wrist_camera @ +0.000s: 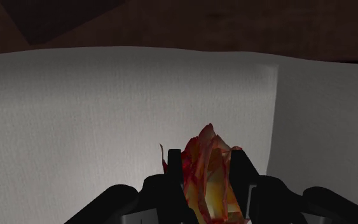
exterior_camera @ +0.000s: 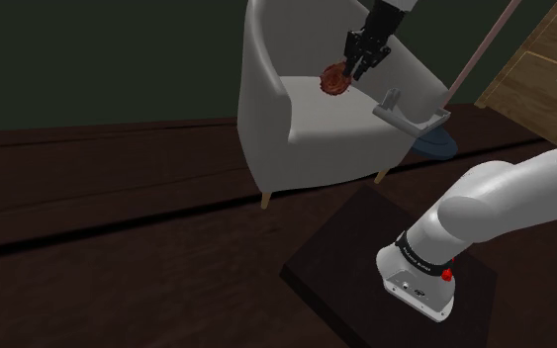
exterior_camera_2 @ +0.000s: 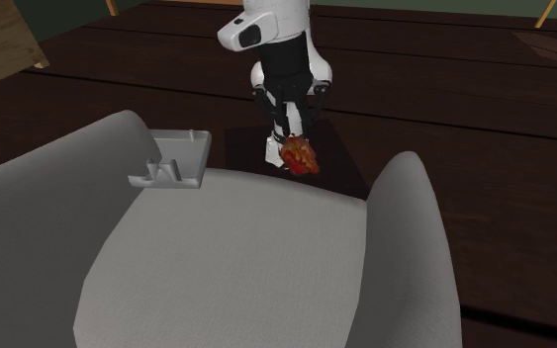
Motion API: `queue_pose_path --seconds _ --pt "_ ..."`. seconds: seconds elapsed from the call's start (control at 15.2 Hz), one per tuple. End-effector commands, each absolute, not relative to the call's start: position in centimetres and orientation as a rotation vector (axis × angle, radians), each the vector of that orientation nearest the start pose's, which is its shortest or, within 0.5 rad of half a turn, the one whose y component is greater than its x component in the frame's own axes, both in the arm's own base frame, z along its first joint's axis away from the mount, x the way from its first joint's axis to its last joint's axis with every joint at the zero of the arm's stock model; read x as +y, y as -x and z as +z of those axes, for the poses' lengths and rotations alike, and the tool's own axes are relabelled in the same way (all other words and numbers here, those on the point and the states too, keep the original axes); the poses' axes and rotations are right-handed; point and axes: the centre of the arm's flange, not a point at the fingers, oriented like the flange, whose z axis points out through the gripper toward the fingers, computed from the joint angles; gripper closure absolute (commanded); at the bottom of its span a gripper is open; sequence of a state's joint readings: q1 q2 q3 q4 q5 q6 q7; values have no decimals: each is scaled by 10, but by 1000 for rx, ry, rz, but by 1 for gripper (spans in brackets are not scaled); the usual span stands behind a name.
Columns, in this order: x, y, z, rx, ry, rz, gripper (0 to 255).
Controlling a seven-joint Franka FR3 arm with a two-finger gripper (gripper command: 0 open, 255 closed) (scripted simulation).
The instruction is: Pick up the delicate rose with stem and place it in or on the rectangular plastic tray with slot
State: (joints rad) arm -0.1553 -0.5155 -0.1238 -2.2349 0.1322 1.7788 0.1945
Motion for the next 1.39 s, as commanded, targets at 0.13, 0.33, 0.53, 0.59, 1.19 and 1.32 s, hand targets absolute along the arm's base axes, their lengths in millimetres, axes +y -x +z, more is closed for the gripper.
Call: queue_pose_path --seconds 0.13,0.33,0.53,0.59,1.19,1.32 --pt "-108 -388 593 706 2866 -91 255" --pt "-108 -388 608 706 2866 -91 255" --pt "-119 -381 615 706 2866 -91 255" --pt "-130 -374 616 706 2866 -91 255" --pt "-232 -313 621 706 2866 -91 255" --pt "-254 -299 622 706 2866 -91 255"
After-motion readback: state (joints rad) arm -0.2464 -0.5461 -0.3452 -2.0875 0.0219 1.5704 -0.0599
